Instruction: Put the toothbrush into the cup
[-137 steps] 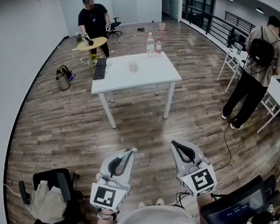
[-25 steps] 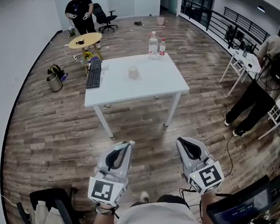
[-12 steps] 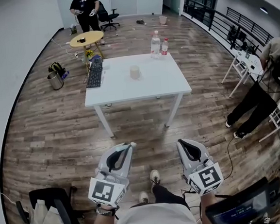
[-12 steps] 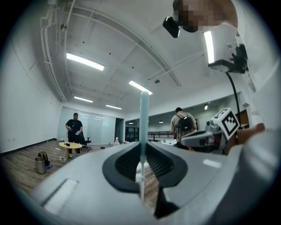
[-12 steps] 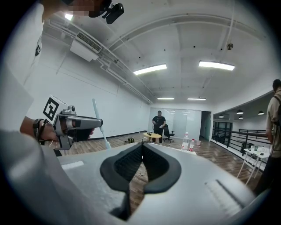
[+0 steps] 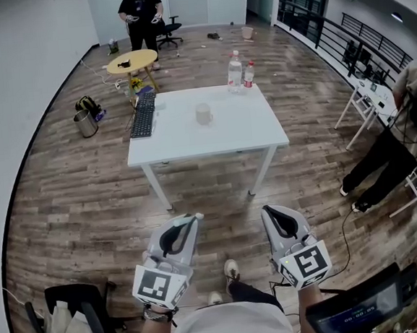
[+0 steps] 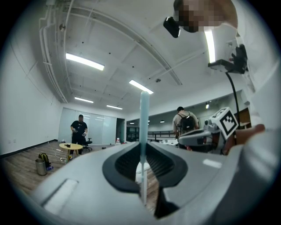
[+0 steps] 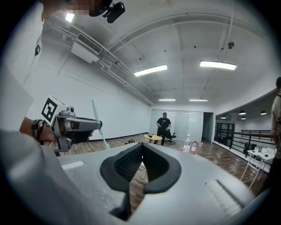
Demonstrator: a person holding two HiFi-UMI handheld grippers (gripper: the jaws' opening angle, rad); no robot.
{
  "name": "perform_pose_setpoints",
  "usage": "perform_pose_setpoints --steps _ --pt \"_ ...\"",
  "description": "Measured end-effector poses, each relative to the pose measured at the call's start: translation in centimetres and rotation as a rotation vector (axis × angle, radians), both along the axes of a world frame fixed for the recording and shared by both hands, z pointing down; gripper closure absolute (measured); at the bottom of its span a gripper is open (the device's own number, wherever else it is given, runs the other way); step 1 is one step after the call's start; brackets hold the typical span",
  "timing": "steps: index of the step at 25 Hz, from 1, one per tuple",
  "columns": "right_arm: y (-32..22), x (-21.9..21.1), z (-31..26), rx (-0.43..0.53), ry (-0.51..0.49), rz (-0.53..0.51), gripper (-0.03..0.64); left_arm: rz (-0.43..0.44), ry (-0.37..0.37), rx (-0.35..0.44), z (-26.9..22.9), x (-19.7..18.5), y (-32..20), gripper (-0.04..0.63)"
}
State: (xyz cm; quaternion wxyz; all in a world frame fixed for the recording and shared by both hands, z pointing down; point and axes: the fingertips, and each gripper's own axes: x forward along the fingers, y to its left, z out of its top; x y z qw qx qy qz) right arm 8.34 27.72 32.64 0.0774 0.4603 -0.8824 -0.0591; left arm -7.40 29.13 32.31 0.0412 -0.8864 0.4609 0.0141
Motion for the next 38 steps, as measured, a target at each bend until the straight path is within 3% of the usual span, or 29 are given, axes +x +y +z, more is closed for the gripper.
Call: perform_pose_setpoints --steps 27,38 --pt "-11.3 -0.9 -0.3 0.000 -0.038 -0.097 0.615 -0.078 -0.016 0.017 -1.0 0.0 -9.7 0.543" --pt "-16.0 2.5 -1.1 0.019 -0.056 -0.072 0.615 -0.072 -0.020 0.044 -1.8 3.0 -14.2 0.543"
